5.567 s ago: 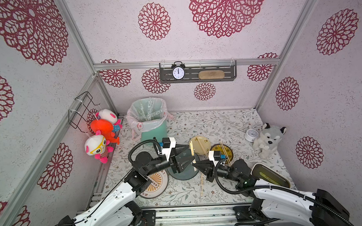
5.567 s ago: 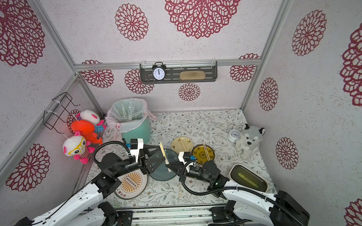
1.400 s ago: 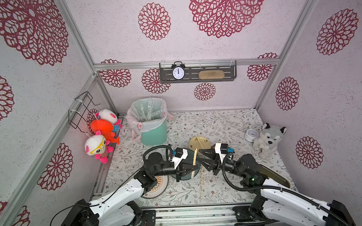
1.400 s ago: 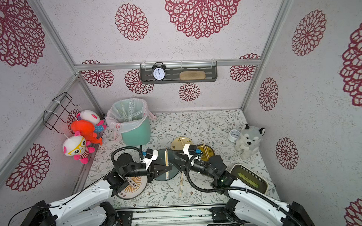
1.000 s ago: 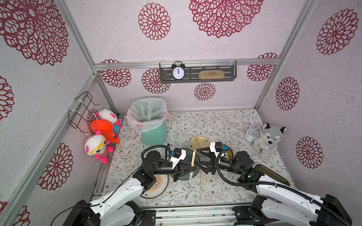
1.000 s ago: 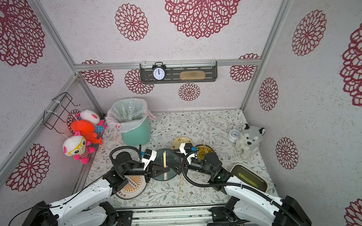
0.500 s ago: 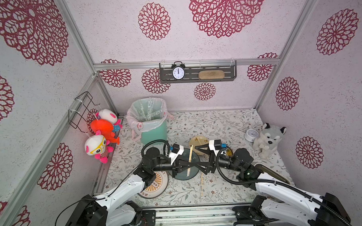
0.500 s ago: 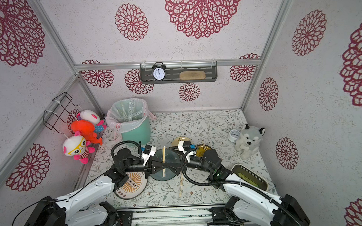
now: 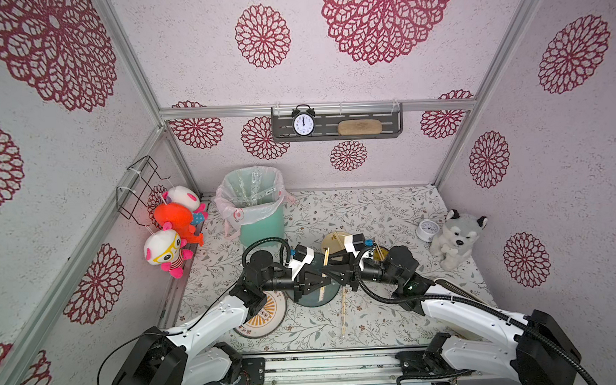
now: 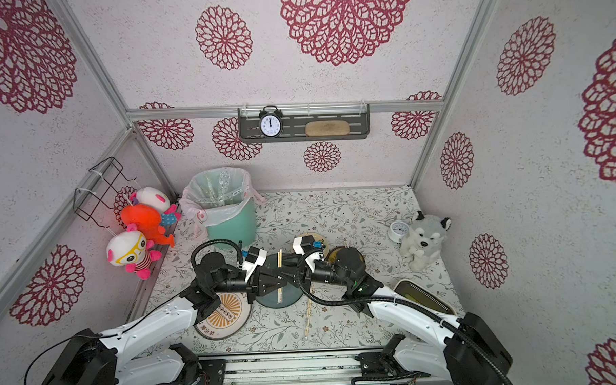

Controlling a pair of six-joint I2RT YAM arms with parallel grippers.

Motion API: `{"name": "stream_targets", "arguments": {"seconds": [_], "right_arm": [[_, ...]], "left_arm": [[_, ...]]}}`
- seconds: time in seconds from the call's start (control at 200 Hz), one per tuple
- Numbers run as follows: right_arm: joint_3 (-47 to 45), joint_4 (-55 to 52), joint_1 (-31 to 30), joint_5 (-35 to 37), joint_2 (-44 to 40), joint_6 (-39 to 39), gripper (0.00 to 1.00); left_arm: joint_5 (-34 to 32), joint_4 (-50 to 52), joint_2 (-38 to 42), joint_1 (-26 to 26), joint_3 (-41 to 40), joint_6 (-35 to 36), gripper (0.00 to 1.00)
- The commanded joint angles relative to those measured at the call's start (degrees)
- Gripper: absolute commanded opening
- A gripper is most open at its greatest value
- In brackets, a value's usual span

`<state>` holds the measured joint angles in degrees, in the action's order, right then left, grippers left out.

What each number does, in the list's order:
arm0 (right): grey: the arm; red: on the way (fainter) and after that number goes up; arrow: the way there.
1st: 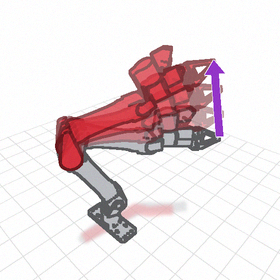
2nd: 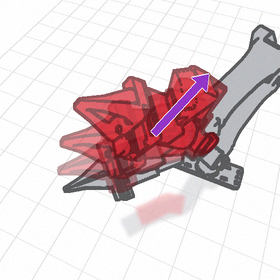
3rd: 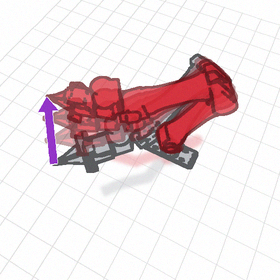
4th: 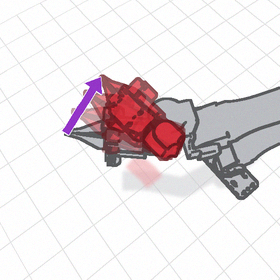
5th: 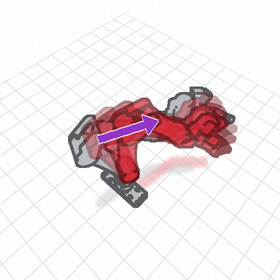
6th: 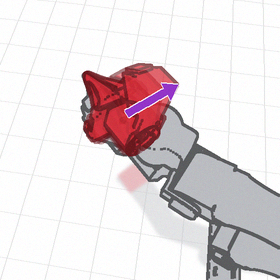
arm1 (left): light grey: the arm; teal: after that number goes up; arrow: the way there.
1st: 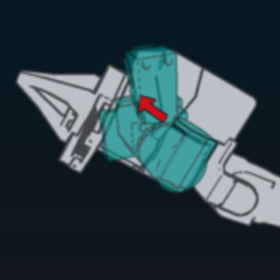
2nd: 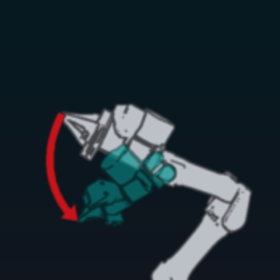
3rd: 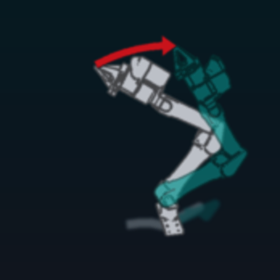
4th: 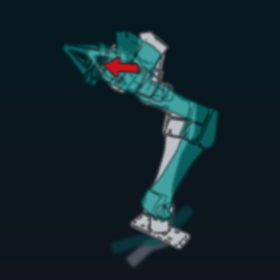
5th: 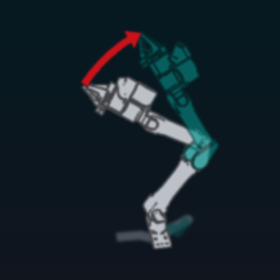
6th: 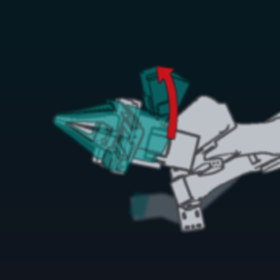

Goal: Remove the packaging of disposable chopsticks
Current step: Remove the packet bag from the disposable chopsticks.

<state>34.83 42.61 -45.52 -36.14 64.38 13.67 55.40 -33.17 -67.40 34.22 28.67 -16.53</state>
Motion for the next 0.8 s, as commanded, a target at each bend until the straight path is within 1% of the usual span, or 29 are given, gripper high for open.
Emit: {"name": "stream_targets", "arguments": {"seconds": [0.0, 0.175, 0.32, 0.34, 0.405, 0.565, 0.61, 0.65, 0.67, 0.736, 0.796], "right_arm": [[-0.04, 3.83, 0.19, -0.6, -2.08, 0.61, 0.34], [0.6, 2.06, 0.17, -1.09, -1.09, 0.39, 0.18], [-0.07, 1.74, 0.17, -0.26, -1.62, 0.32, 0.17], [-0.11, 1.7, 0.17, -0.25, -1.71, 0.23, 0.14], [-0.11, 1.46, 0.18, -0.12, -1.87, 0.14, 0.0], [-0.68, 1.01, 0.25, 2.0, -3.16, -0.69, 0.0], [-0.64, 0.99, 0.35, 2.38, -3.45, -0.83, 0.0], [-0.57, 1.3, 0.47, 2.73, -3.56, -0.81, 0.0], [-0.55, 1.65, 0.62, 2.62, -3.56, -0.71, 0.0], [0.07, 1.8, 0.87, 2.33, -3.78, -0.44, 0.0], [0.86, 1.34, 1.02, 1.78, -3.91, -0.4, 0.0]], "left_arm": [[1.21, -1.18, 0.94, -0.02, 0.88, 0.32, 0.0], [0.94, -1.01, 1.39, -0.02, 0.86, 0.19, 0.0], [0.98, -1.29, 1.39, -0.01, 0.97, -0.16, 0.0], [1.1, -1.37, 1.39, 0.04, 1.03, -0.16, 0.0], [1.12, -1.38, 1.39, 0.08, 0.96, -0.32, 0.0], [0.82, -1.15, 1.39, 0.14, 0.92, -0.34, 0.0], [0.48, -0.84, 1.15, 0.07, 0.89, -0.26, 0.11], [-0.03, -0.19, 0.83, 0.09, 1.02, 0.04, 0.28], [-0.25, 0.17, 0.63, 0.09, 1.07, 0.24, 0.32], [-0.54, 0.34, -0.48, 0.05, 0.96, 0.67, 0.34], [-1.29, 0.23, -1.63, 0.0, 0.74, 0.71, 0.3]]}}
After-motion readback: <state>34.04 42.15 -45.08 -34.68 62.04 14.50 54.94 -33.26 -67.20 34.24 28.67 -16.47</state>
